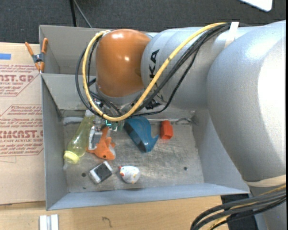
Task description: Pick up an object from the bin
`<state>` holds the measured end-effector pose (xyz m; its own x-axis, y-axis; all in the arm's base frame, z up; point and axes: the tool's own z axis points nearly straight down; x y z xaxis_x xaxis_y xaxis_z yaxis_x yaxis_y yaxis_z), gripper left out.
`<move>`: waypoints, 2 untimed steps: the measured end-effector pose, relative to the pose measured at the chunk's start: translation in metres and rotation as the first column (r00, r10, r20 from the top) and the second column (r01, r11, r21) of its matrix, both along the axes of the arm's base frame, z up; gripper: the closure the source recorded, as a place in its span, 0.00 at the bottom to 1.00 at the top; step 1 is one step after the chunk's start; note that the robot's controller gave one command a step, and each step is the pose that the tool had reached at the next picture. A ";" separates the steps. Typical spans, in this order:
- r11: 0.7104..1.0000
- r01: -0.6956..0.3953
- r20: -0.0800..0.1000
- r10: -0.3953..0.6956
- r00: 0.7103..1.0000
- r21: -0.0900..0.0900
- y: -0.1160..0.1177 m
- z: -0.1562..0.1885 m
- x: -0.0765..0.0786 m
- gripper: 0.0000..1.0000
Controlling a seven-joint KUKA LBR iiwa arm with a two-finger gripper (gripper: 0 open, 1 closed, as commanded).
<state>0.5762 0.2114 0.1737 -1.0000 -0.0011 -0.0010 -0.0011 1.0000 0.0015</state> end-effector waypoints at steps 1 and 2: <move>0.967 -0.255 0.035 0.255 0.966 0.008 -0.056 -0.085 0.003 1.00; 0.967 -0.254 0.038 0.253 0.967 0.009 -0.056 -0.085 0.004 0.00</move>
Offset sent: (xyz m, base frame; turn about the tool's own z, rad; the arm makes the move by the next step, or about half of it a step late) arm 0.0000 0.0000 0.0000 0.0000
